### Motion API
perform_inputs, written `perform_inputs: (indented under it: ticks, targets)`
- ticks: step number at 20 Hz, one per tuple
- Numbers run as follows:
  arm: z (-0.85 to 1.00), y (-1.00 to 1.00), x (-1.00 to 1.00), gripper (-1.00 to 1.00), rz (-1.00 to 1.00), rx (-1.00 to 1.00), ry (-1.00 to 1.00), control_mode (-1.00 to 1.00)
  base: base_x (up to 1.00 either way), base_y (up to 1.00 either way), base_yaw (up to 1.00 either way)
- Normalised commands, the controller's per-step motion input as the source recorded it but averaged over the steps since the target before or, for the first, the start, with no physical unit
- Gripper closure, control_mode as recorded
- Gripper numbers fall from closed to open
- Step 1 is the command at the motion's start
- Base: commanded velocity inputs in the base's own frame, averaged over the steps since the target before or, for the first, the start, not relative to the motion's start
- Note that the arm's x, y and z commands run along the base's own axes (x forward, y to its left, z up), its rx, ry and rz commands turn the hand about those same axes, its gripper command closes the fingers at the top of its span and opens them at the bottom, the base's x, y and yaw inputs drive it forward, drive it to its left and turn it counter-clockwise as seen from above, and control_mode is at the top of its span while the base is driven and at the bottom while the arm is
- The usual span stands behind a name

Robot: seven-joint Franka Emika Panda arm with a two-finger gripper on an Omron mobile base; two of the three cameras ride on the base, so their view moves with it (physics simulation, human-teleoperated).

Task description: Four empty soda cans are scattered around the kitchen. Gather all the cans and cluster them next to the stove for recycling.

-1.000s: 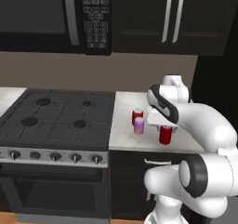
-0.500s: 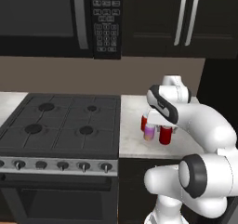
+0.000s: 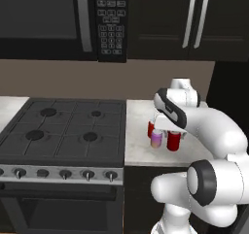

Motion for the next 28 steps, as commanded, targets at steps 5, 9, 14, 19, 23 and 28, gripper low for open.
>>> perform_inputs:
  ticks: [5,9,14,19,23,28]
  targets:
    - [0.00,0.00,0.00,1.00,0.00,0.00,0.00,1.00,0.41,0.00,-0.03]
    - [0.00,0.00,0.00,1.00,0.00,0.00,0.00,1.00,0.43,0.00,-0.14]
    - [0.00,0.00,0.00,1.00,0.00,0.00,0.00,1.00,0.14,0.00,-0.10]
    - [0.00,0.00,0.00,1.00,0.00,0.00,0.00,1.00,0.02,0.00,-0.09]
    - [0.00,0.00,0.00,1.00,0.00,0.00,0.00,1.00,0.00,0.00,-0.01]
    - [0.00,0.00,0.00,1.00,0.00,0.00,0.00,1.00,0.00,0.00,0.00]
